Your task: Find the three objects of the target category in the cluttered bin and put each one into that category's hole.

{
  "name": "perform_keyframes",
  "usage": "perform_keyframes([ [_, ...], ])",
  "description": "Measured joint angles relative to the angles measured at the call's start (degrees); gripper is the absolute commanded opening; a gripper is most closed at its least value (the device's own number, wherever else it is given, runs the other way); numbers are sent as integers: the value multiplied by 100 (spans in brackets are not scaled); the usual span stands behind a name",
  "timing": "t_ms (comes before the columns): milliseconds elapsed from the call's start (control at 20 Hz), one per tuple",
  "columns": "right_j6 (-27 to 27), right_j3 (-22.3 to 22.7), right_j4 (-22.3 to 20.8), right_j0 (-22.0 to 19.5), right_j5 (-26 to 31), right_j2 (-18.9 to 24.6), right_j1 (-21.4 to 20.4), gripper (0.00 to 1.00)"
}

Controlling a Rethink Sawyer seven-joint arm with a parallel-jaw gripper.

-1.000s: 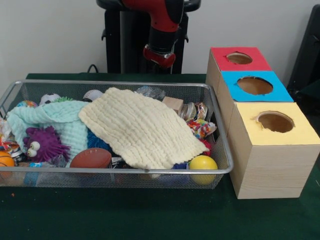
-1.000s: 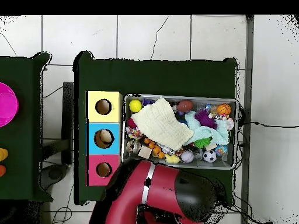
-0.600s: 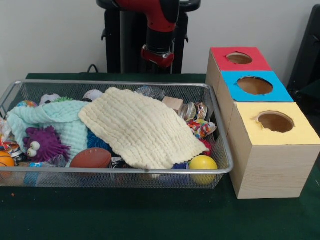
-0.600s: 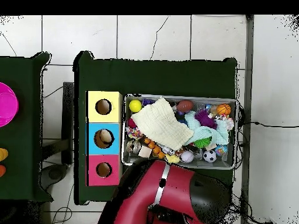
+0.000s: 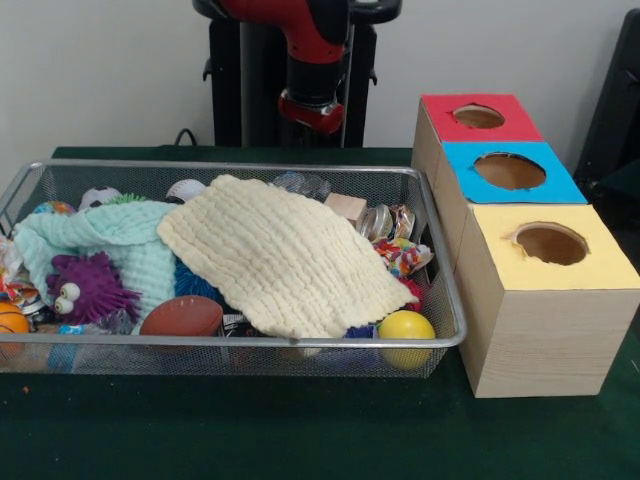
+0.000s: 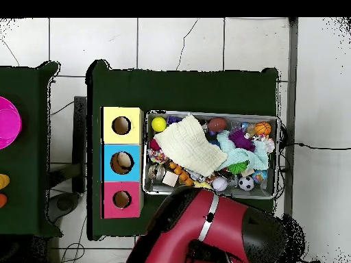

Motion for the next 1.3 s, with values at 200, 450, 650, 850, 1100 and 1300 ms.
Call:
perform_keyframes([
  [200,1,-3,-28,-45,65,11,-23,100],
  [450,2,-6,-33,-65,151,19,-54,100],
  [650,5,11,-25,-64,248,22,-108,100],
  [850,6,51,11,-24,358,19,-200,100],
  [1100,9,311,309,200,777,-85,-679,100],
  [1300,12,546,583,406,1070,-212,-1130,100],
])
